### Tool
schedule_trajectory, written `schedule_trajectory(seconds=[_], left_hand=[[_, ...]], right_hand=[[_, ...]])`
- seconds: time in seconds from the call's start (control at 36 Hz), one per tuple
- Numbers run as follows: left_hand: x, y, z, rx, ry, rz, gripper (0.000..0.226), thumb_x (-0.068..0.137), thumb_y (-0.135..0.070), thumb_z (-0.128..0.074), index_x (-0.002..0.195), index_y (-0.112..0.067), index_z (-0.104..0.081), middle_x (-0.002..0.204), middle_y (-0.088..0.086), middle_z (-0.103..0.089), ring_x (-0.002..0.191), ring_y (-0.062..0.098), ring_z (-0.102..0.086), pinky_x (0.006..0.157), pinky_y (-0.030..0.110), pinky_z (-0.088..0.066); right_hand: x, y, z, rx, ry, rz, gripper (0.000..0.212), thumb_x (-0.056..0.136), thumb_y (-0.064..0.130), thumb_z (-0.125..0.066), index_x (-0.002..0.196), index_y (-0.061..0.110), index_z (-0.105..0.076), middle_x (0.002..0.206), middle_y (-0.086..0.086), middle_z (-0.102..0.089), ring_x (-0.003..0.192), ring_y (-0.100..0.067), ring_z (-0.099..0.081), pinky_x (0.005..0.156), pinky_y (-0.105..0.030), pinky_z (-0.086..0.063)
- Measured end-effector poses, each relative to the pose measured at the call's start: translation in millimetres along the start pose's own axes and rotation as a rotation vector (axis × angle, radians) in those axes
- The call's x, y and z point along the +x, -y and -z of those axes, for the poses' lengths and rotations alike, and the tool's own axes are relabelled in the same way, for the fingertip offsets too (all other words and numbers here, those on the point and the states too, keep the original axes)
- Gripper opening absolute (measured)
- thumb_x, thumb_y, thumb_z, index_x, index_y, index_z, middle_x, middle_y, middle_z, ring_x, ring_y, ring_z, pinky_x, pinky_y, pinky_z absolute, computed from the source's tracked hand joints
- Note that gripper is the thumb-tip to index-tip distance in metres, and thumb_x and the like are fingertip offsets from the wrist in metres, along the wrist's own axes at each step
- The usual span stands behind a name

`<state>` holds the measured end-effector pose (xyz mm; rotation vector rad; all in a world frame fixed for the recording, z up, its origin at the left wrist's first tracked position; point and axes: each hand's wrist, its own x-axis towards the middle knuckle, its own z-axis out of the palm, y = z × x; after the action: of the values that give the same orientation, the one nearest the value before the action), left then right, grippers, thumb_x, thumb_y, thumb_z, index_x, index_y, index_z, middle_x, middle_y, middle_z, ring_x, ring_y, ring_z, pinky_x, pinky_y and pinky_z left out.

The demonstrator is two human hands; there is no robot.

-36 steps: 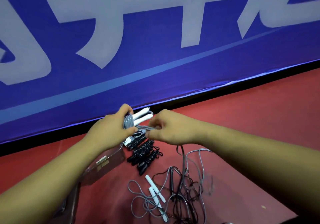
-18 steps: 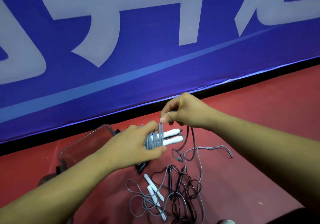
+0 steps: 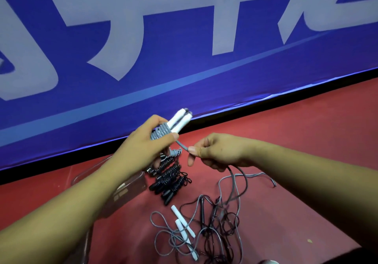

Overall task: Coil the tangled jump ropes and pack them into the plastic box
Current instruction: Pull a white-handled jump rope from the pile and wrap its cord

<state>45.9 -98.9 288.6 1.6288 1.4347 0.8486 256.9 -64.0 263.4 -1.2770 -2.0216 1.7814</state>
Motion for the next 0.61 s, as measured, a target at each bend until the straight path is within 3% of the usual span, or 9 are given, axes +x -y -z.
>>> schedule_trajectory(seconds=[0.11,0.19,0.25,0.39,0.5,0.61], left_hand=[[6.9,10.9,9.6,-0.008,-0.021,0.139,0.018,0.090,-0.028,-0.070,0.100,-0.021,-0.055,0.072,0.013,-0.067,0.045,0.024,-0.052,0.035,0.017,-0.031],[7.9,16.5,13.8,0.189,-0.030,0.126,0.023,0.086,-0.032,-0.074,0.097,-0.026,-0.055,0.068,0.004,-0.065,0.045,0.020,-0.054,0.035,0.020,-0.032],[7.9,17.8,14.6,0.385,-0.031,0.101,0.026,0.085,-0.035,-0.075,0.096,-0.026,-0.052,0.065,-0.003,-0.060,0.046,0.014,-0.053,0.042,0.023,-0.036],[6.0,22.1,11.1,0.805,0.114,0.002,0.032,0.084,-0.046,-0.069,0.094,-0.035,-0.040,0.074,-0.007,-0.059,0.068,0.014,-0.057,0.064,0.035,-0.048],[0.2,21.5,2.3,0.869,0.235,-0.067,0.033,0.076,-0.055,-0.066,0.086,-0.040,-0.038,0.070,-0.007,-0.058,0.064,0.012,-0.056,0.057,0.033,-0.043],[-2.3,20.6,-5.4,0.849,0.265,-0.108,0.057,0.065,-0.084,-0.059,0.088,-0.033,-0.048,0.065,-0.007,-0.060,0.061,0.006,-0.057,0.061,0.037,-0.049]], right_hand=[[-1.6,15.8,-7.7,-0.117,-0.046,0.065,0.036,0.101,0.037,-0.051,0.098,0.007,-0.070,0.052,0.001,-0.035,0.048,-0.016,-0.030,0.047,-0.026,-0.029],[-5.3,25.6,-9.9,-0.335,-0.093,0.139,0.022,0.098,0.028,-0.059,0.101,0.012,-0.073,0.043,0.013,-0.044,0.041,-0.004,-0.040,0.046,-0.012,-0.031],[-5.2,29.6,-11.5,-0.500,-0.140,0.194,0.019,0.098,0.022,-0.059,0.102,0.009,-0.073,0.046,0.014,-0.051,0.046,0.001,-0.048,0.046,-0.010,-0.032],[0.8,34.9,-13.4,-0.815,-0.317,0.309,0.017,0.092,0.023,-0.060,0.087,0.014,-0.073,0.067,-0.004,-0.063,0.063,-0.020,-0.053,0.060,-0.037,-0.047],[-0.6,36.8,-7.6,-0.742,-0.337,0.333,0.011,0.083,0.021,-0.065,0.086,0.019,-0.075,0.073,0.001,-0.071,0.070,-0.016,-0.063,0.066,-0.038,-0.054],[-8.0,39.1,-1.3,-0.440,-0.328,0.284,0.008,0.077,0.006,-0.073,0.078,0.014,-0.074,0.056,0.005,-0.063,0.047,-0.003,-0.052,0.048,-0.017,-0.042]])
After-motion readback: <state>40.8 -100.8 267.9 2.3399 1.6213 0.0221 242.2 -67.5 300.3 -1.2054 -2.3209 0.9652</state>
